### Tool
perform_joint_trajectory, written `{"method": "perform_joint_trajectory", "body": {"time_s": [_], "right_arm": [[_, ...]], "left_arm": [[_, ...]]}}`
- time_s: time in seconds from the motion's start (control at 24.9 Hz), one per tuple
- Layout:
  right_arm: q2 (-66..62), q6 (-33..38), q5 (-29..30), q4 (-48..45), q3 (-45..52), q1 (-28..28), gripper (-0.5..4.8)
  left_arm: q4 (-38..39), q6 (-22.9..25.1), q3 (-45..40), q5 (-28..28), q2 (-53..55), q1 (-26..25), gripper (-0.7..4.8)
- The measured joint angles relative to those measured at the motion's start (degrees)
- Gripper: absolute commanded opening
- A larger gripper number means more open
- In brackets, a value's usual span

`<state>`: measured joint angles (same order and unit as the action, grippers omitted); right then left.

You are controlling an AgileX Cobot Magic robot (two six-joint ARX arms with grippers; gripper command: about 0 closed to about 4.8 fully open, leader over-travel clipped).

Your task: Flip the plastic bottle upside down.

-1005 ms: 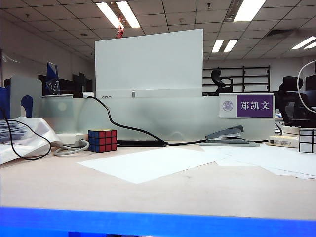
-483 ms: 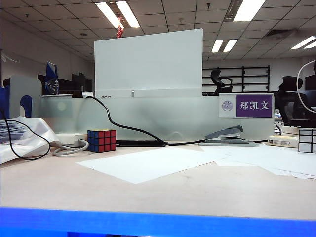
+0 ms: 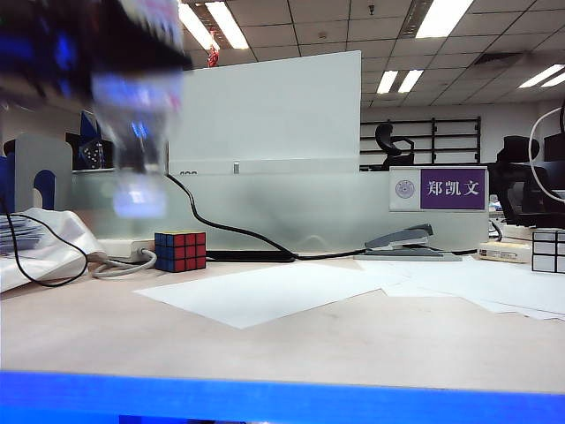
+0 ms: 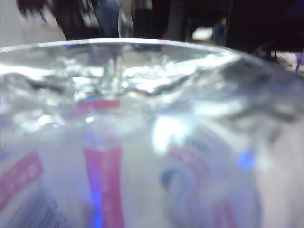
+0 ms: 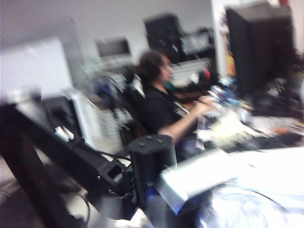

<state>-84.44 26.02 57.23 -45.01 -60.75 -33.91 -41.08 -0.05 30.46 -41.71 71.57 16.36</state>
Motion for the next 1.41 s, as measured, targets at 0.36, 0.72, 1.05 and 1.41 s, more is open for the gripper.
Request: {"method": "perform_joint_trajectory", "body": {"time_s": [0.36, 0.72, 1.05, 1.41], "right_arm": [[0.17, -5.31, -0.35, 5.14, 0.02, 5.25, -0.06], [0.20, -5.07, -0.37, 5.49, 0.02, 5.05, -0.06], [0.20, -4.87, 0.09, 7.61, 0.02, 5.01, -0.06], [0.20, -4.68, 0.42, 7.61, 0.02, 4.96, -0.06]], "left_arm": [[-20.90, -0.28, 0.33, -5.64, 23.23, 0.07, -0.06], [-34.82, 7.91, 1.16, -5.70, 34.64, 0.11, -0.06], [-40.44, 3.19, 1.20, -5.20, 37.29, 0.11, 1.33], [-40.61, 0.98, 1.07, -5.64, 37.70, 0.13, 4.48]]}}
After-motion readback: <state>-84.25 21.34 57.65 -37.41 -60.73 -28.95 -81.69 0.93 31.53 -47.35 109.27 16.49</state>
